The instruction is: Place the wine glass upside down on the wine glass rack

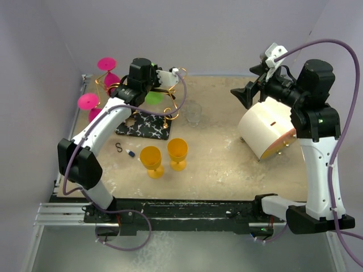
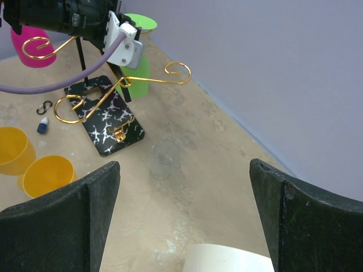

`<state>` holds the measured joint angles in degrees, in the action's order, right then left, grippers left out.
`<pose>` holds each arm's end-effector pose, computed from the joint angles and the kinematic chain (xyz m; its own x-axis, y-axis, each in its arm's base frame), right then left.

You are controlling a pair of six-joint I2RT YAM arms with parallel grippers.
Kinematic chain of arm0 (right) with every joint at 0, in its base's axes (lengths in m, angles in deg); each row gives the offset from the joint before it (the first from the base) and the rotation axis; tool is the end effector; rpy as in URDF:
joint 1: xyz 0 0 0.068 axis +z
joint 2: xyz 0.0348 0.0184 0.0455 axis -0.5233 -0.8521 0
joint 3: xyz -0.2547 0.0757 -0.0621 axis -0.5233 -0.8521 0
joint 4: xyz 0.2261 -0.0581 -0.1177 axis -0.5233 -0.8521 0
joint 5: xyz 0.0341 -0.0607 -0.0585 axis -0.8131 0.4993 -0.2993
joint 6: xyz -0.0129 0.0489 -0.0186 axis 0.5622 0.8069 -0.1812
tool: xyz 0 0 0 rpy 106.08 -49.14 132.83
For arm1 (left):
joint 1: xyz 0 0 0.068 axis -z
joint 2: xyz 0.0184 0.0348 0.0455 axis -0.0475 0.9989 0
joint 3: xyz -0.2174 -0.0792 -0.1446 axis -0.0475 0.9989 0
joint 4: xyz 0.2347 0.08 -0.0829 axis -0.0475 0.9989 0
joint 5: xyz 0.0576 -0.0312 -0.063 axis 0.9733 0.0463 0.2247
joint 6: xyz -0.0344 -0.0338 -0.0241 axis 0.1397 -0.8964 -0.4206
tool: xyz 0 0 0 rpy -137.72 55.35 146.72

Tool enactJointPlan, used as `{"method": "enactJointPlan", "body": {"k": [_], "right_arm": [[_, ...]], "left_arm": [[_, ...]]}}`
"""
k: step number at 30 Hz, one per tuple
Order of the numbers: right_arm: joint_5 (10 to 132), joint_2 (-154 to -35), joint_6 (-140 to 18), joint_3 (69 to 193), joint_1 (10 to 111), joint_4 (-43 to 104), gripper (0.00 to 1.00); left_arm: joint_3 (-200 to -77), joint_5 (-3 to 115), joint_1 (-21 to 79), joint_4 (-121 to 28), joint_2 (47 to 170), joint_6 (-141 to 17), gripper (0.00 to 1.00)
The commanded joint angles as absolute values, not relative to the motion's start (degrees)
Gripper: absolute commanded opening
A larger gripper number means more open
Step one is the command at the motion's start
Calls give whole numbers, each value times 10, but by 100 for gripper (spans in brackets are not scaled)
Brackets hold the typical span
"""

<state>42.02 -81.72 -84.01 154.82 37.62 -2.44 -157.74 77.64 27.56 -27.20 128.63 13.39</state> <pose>0.1981 0.0426 0.5344 0.1564 -0.2050 -0.9662 -0.6656 0.7008 -0.2565 0.3620 -0.1586 0.3814 0.0532 0.9405 -0.3357 0.3825 0.2913 0.8768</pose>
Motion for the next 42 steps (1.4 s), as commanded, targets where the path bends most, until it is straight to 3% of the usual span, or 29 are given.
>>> {"method": "enactJointPlan", "body": {"k": [1, 42], "right_arm": [[410, -808, -833, 1545, 373, 2, 98], [404, -804, -831, 1536, 367, 5, 98]], "left_arm": [[-1614, 772, 276, -309, 1293, 126, 0], [-1684, 860, 267, -271, 1332, 97, 0]]}}
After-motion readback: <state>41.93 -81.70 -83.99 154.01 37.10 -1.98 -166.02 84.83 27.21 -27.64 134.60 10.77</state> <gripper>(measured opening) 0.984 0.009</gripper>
